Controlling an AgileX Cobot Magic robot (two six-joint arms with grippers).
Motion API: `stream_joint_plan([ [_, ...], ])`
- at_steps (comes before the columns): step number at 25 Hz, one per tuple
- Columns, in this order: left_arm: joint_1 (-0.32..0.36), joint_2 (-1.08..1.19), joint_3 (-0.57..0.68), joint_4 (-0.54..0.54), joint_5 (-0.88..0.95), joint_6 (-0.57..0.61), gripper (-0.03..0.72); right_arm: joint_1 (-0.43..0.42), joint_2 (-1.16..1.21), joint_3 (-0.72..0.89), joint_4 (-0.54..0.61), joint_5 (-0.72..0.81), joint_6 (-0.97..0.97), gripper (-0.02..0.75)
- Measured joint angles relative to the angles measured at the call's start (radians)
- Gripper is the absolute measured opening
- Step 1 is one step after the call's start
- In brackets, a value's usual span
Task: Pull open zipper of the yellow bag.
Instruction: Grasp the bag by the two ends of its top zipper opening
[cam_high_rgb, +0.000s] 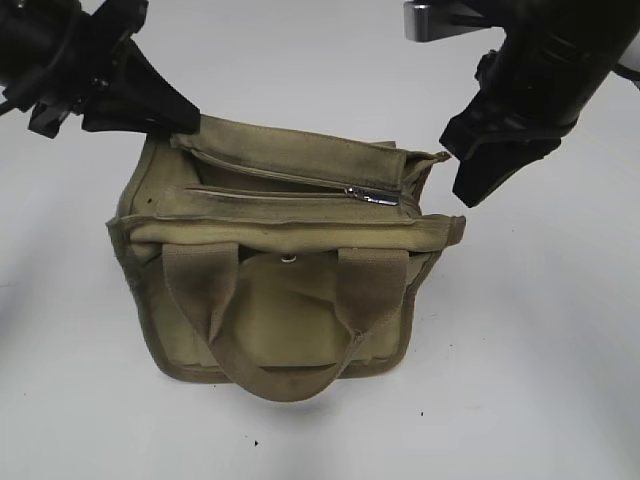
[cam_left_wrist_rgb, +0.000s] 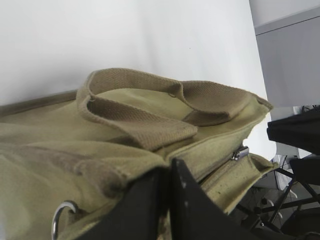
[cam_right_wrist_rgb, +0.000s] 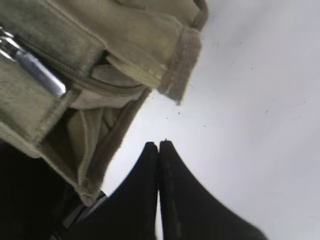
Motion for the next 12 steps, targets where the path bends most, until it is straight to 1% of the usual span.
stream_joint_plan([
  [2, 0.000, 0.000, 0.000, 0.001, 0.000, 0.000, 0.023, -0.001, -0.005, 0.000, 0.046, 0.000, -0.015, 0.002],
  [5, 0.000, 0.000, 0.000, 0.001, 0.000, 0.000, 0.023, 0.002, -0.023, 0.000, 0.136, -0.005, -0.115, 0.009],
  [7, 0.000, 0.000, 0.000, 0.001, 0.000, 0.000, 0.023, 0.014, -0.034, 0.000, 0.201, -0.021, -0.198, 0.064],
  [10, 0.000, 0.000, 0.000, -0.002, 0.000, 0.000, 0.023, 0.050, -0.035, 0.000, 0.246, -0.062, -0.358, 0.190],
  [12, 0.000, 0.000, 0.000, -0.003, 0.001, 0.000, 0.023, 0.067, -0.035, 0.000, 0.253, -0.091, -0.433, 0.224],
])
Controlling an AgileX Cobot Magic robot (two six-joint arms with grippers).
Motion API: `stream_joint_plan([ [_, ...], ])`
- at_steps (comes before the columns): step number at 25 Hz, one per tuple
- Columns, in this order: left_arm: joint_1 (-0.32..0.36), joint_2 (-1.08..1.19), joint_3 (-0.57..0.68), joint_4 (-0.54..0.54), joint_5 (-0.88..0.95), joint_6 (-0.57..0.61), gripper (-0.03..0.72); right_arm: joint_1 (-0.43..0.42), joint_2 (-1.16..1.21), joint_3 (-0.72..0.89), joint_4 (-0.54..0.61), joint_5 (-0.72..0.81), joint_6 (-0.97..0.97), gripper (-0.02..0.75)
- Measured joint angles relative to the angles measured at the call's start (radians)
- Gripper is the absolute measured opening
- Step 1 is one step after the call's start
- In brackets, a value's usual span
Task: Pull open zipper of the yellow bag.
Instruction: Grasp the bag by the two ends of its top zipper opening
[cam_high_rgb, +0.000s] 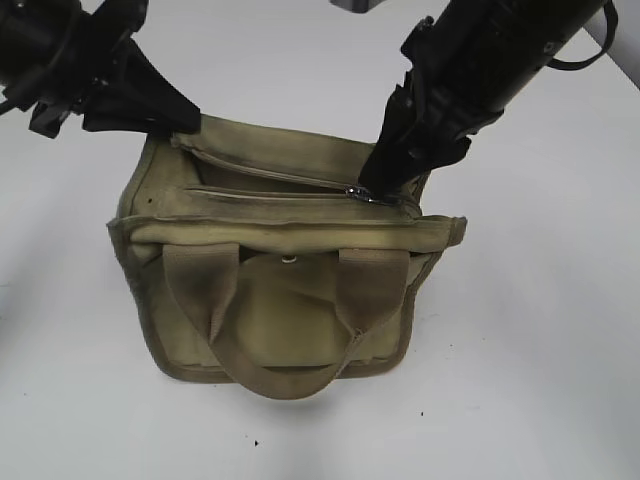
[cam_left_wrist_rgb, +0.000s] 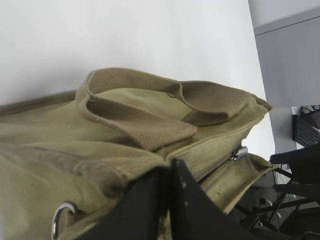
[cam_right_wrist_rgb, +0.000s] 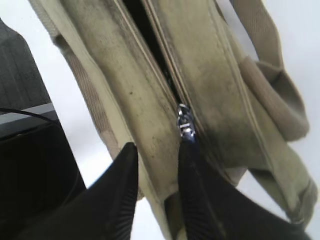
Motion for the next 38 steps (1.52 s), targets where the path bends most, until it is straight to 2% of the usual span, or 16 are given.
stream_joint_plan([
  [7, 0.000, 0.000, -0.001, -0.008, 0.012, 0.000, 0.023, 0.005, 0.004, 0.000, 0.002, -0.057, -0.113, 0.240],
  [20, 0.000, 0.000, -0.001, -0.032, 0.046, 0.000, 0.022, 0.005, 0.141, 0.000, -0.050, -0.052, -0.124, 0.236],
  [23, 0.000, 0.000, -0.001, -0.036, 0.056, 0.000, 0.022, 0.005, 0.159, 0.000, -0.051, -0.051, -0.122, 0.173],
  [26, 0.000, 0.000, -0.001, -0.038, 0.063, 0.000, 0.022, 0.005, 0.165, 0.000, -0.051, -0.035, -0.122, 0.048],
  [28, 0.000, 0.000, -0.001, -0.038, 0.066, 0.000, 0.022, 0.005, 0.165, 0.000, -0.050, -0.027, -0.121, 0.002],
  [32, 0.000, 0.000, -0.001, -0.038, 0.068, 0.000, 0.022, 0.005, 0.165, 0.000, -0.062, -0.015, -0.083, 0.002],
  [38, -0.003, 0.000, -0.001, -0.046, 0.074, 0.000, 0.022, -0.026, 0.165, -0.001, -0.129, 0.036, 0.086, 0.002],
])
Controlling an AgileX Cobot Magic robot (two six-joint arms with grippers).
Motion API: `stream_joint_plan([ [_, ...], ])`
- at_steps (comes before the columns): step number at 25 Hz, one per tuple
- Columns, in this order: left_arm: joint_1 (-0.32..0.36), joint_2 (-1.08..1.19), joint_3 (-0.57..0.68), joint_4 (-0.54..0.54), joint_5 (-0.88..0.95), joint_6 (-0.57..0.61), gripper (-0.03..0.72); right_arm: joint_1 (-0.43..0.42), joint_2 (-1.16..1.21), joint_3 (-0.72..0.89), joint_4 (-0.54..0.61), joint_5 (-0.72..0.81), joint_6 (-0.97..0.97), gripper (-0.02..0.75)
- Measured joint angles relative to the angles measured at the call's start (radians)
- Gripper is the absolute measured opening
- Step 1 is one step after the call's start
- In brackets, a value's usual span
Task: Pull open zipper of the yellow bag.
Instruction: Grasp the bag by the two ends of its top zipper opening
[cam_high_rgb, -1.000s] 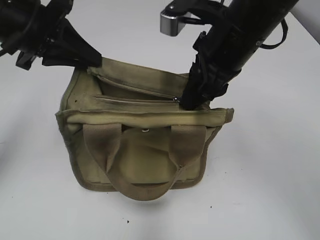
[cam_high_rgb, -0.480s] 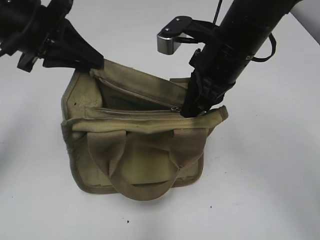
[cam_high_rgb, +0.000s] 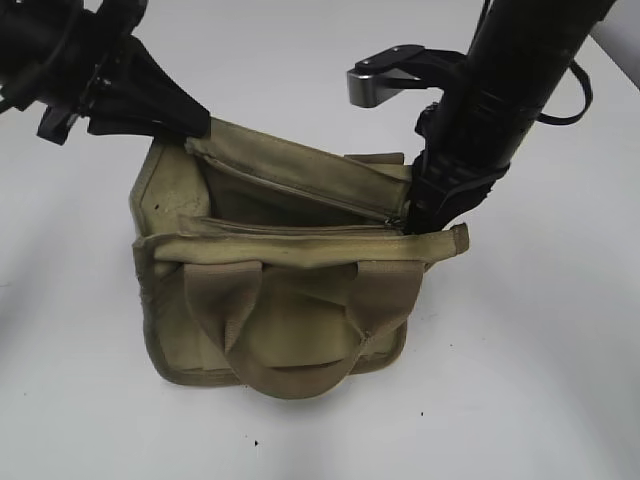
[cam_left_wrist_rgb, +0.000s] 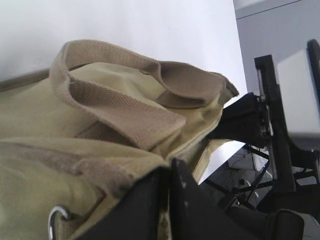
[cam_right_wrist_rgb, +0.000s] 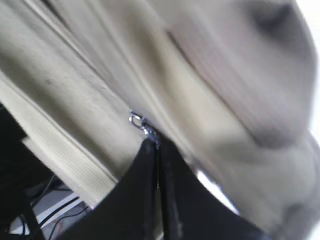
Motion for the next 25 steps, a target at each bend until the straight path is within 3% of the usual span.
stream_joint_plan([
  [8, 0.002, 0.000, -0.001, 0.000, -0.009, 0.000, 0.022, -0.102, 0.002, 0.001, -0.062, 0.051, 0.117, 0.002],
  [14, 0.003, 0.000, -0.001, 0.003, -0.009, 0.000, 0.027, -0.110, 0.001, 0.001, -0.050, 0.056, 0.175, 0.020],
  [17, 0.003, 0.000, -0.002, 0.011, -0.003, 0.000, 0.084, -0.110, -0.043, 0.004, -0.036, 0.056, 0.206, 0.150],
  [21, 0.006, -0.020, -0.004, 0.023, 0.000, 0.000, 0.304, -0.111, -0.159, 0.004, -0.017, 0.057, 0.291, 0.427],
  [23, 0.006, -0.054, -0.004, 0.053, 0.000, 0.005, 0.412, -0.111, -0.219, 0.004, -0.016, 0.057, 0.347, 0.495],
  [25, 0.006, -0.102, -0.004, 0.130, 0.001, 0.008, 0.464, -0.111, -0.269, 0.004, -0.016, 0.057, 0.403, 0.522],
])
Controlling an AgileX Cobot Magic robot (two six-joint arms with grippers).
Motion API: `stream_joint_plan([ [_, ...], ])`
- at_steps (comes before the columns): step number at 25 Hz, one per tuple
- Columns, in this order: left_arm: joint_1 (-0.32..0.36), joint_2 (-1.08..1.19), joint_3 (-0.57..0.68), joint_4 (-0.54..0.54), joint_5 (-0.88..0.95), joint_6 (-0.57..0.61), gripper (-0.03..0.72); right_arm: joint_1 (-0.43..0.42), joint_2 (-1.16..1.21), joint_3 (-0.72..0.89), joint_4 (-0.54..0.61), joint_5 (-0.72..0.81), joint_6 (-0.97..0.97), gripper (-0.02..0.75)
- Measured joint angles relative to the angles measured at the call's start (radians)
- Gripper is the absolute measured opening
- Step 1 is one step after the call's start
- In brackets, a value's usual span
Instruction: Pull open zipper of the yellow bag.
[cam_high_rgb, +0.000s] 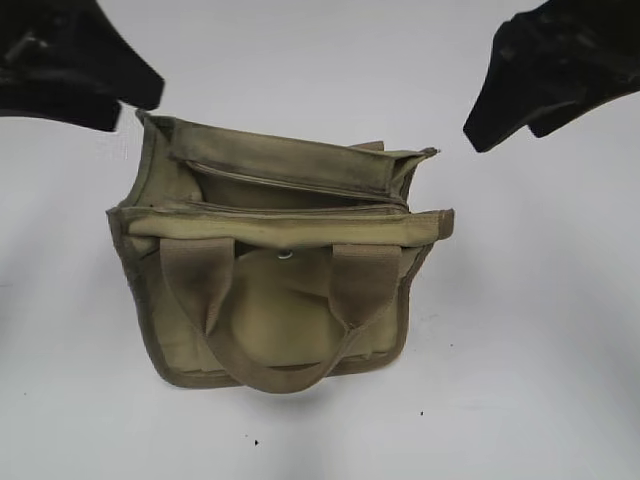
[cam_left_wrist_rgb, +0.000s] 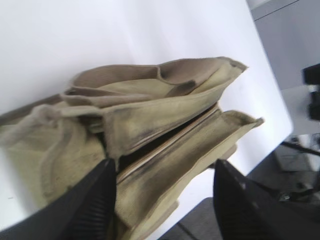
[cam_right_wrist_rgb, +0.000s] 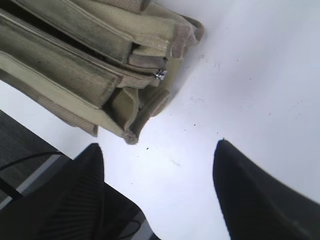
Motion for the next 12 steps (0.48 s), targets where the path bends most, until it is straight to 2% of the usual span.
stream_joint_plan([
  [3, 0.000, -0.115, 0.000, 0.207, 0.021, -0.031, 0.481, 0.000, -0.088, 0.035, 0.001, 0.000, 0.055, 0.533],
  [7, 0.000, -0.296, 0.044, 0.454, 0.040, -0.158, 0.484, 0.000, -0.236, 0.190, -0.017, 0.000, 0.086, 0.534],
  [9, 0.000, -0.416, 0.102, 0.541, 0.045, -0.209, 0.484, 0.000, -0.342, 0.296, -0.038, 0.000, 0.097, 0.534],
  [12, 0.000, -0.615, 0.213, 0.617, 0.047, -0.270, 0.484, 0.000, -0.501, 0.442, -0.064, 0.000, 0.112, 0.534],
])
